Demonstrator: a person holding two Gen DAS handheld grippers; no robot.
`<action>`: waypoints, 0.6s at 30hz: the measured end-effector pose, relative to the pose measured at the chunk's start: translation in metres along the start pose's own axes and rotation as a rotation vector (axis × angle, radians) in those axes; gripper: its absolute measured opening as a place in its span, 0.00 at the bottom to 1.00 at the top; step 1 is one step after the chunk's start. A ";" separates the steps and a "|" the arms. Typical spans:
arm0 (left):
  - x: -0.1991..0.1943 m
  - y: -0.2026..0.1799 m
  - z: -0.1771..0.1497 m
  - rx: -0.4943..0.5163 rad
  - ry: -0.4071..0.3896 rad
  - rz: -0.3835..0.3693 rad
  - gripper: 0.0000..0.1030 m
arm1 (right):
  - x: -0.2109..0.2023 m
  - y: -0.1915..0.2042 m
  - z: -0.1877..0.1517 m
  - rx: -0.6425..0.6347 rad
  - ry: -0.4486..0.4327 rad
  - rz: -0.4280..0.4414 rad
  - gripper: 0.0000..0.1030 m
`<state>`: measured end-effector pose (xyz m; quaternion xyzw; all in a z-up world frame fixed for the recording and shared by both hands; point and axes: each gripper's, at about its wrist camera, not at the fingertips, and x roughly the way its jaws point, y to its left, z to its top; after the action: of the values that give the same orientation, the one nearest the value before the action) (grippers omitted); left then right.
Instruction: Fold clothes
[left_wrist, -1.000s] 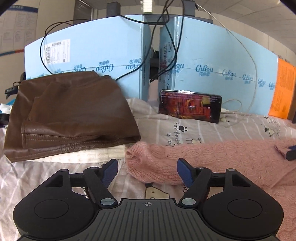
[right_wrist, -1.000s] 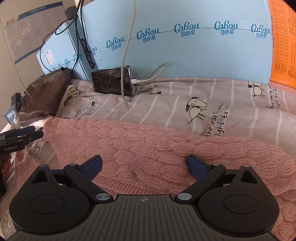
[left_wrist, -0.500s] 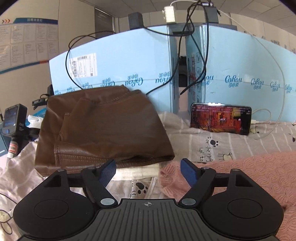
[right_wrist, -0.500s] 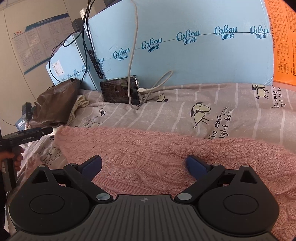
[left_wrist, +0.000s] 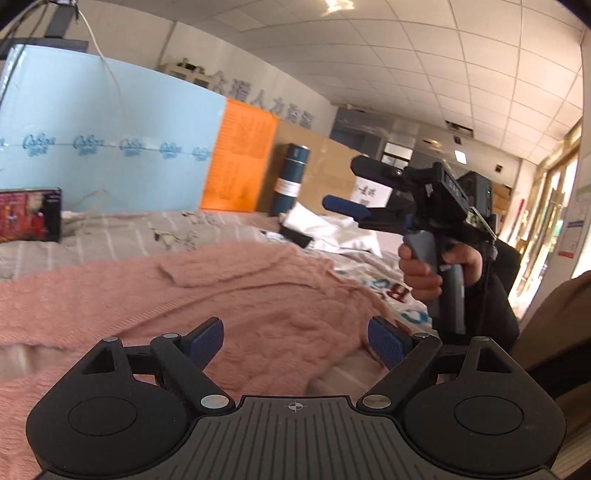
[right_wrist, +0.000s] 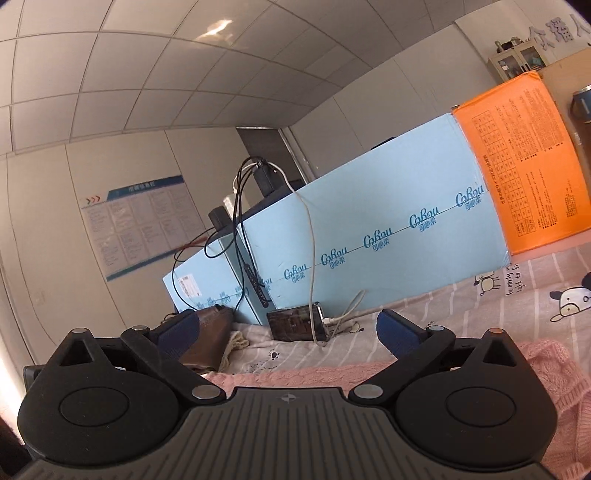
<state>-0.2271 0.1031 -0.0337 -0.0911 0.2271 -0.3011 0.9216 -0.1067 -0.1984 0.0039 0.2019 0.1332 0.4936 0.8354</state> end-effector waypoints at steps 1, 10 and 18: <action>0.008 -0.006 -0.006 -0.004 0.036 -0.047 0.85 | -0.012 -0.001 -0.004 0.010 -0.016 -0.030 1.00; 0.041 -0.058 -0.040 0.244 0.189 -0.057 0.20 | -0.079 -0.019 -0.038 0.135 -0.090 -0.243 1.00; 0.032 -0.062 -0.007 0.490 0.042 0.158 0.07 | -0.090 -0.052 -0.061 0.276 -0.105 -0.284 1.00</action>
<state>-0.2392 0.0340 -0.0330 0.1591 0.1731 -0.2761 0.9319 -0.1349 -0.2872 -0.0725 0.3189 0.1830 0.3369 0.8668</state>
